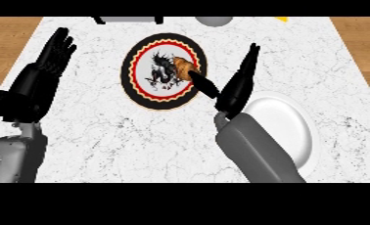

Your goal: Pick the croissant from the plate and place it in the plate

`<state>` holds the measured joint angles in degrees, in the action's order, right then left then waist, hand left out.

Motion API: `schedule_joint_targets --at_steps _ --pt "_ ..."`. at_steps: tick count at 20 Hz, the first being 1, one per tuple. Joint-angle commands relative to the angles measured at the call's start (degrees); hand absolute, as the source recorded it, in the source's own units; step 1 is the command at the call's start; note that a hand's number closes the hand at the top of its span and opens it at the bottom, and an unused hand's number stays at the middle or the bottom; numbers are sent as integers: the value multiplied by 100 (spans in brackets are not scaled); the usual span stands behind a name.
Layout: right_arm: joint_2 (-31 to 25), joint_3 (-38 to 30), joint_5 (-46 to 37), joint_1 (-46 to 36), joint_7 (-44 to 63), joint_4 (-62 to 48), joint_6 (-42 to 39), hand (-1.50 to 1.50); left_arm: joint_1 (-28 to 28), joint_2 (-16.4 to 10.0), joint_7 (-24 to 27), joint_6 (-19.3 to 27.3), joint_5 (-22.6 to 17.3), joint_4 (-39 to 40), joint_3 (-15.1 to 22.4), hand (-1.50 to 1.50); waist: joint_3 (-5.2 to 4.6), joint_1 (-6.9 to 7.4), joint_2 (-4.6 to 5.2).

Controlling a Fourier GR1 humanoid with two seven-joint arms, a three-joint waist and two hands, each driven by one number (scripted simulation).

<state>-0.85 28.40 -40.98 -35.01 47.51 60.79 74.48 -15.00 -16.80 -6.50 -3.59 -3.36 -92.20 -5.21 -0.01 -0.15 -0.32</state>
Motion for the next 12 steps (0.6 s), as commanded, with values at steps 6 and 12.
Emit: schedule_joint_targets --at_steps 6,12 --pt "76 -133 -1092 1711 17 1872 -705 -150 -558 143 -290 114 101 206 -6 0 0 -38 24" --pt "71 142 -2398 3439 312 3526 -1198 -150 129 122 153 -120 37 102 -144 0 -5 -59 9"
